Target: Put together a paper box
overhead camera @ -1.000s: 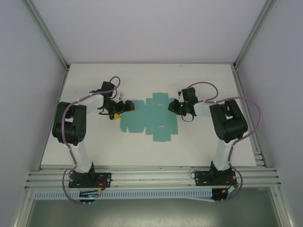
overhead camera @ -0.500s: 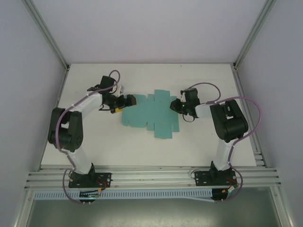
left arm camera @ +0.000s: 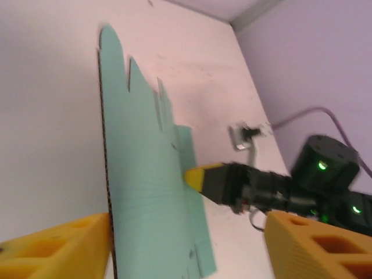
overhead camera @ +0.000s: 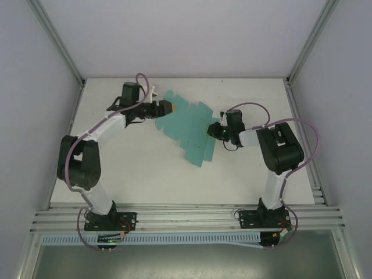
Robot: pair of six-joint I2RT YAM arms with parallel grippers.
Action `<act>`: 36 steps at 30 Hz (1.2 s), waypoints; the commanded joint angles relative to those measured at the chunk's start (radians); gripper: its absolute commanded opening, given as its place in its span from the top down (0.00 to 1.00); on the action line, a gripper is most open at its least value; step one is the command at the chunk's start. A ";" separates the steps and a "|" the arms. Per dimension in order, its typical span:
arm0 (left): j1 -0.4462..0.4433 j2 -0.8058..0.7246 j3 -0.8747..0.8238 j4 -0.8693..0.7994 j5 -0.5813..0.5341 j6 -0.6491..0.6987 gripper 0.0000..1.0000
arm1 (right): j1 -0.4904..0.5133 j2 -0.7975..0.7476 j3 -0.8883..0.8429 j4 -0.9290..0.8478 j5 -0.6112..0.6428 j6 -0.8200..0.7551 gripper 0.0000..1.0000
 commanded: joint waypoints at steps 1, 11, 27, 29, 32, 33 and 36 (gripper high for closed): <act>-0.023 0.055 0.002 -0.066 0.102 0.011 0.43 | 0.029 0.089 -0.056 -0.185 -0.026 -0.013 0.86; -0.023 0.025 0.030 -0.230 -0.096 0.091 0.53 | 0.029 0.094 -0.039 -0.232 -0.001 -0.044 0.86; -0.024 -0.061 -0.041 -0.234 -0.309 0.140 1.00 | 0.029 -0.123 0.060 -0.383 0.020 -0.114 0.70; -0.024 -0.105 -0.090 -0.196 -0.317 0.128 1.00 | 0.029 -0.181 0.070 -0.373 0.009 -0.085 0.69; -0.026 -0.147 -0.145 -0.173 -0.339 0.112 1.00 | 0.038 -0.234 0.075 -0.322 -0.046 -0.032 0.70; -0.028 -0.158 -0.158 -0.168 -0.351 0.109 1.00 | 0.046 -0.236 0.081 -0.306 -0.070 -0.018 0.70; -0.038 -0.182 -0.189 -0.151 -0.374 0.098 1.00 | 0.093 -0.201 0.122 -0.284 -0.113 0.010 0.77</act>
